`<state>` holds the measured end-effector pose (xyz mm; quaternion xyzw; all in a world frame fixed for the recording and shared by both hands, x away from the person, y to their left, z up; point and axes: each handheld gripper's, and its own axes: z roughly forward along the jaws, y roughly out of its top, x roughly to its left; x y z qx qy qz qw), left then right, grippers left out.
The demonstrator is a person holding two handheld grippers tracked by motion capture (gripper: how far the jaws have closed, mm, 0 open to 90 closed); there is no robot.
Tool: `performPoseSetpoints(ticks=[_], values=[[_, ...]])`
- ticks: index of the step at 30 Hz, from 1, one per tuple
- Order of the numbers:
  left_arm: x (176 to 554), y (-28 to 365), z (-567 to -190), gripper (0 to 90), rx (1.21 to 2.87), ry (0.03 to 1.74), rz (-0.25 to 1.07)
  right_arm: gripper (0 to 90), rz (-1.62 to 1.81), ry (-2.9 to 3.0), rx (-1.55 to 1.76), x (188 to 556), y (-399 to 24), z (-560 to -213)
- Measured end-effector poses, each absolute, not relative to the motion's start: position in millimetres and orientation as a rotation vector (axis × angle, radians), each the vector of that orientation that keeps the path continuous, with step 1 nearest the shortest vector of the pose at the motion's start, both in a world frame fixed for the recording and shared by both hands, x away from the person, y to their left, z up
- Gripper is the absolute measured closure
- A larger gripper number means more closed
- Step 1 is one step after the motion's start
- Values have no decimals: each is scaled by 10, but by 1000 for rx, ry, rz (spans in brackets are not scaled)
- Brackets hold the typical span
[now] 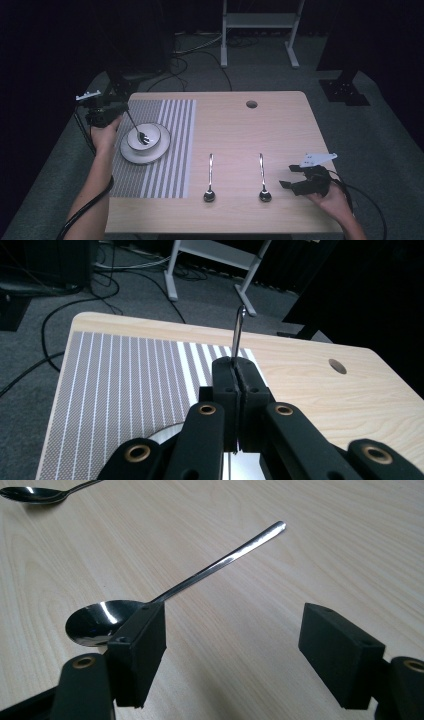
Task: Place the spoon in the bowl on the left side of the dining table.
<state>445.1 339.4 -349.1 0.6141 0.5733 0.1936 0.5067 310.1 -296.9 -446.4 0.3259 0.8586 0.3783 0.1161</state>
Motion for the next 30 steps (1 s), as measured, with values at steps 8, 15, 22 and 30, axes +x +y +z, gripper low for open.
performPoseSetpoints(ticks=[8, 15, 22, 30], values=[[4443, 3460, -3613, 891, 1475, 1417, 462, 259, 1105, 2520, 951, 3101, -2967, -4471], [4437, 3500, -3686, 891, 1469, 1434, 456, 259, 1103, 2524, 948, 3106, -2959, -4475], [4427, 3551, -3743, 891, 1460, 1451, 450, 258, 1102, 2526, 947, 3107, -2958, -4477], [4399, 3642, -3800, 889, 1438, 1467, 441, 259, 1100, 2525, 947, 3107, -2961, -4482]])
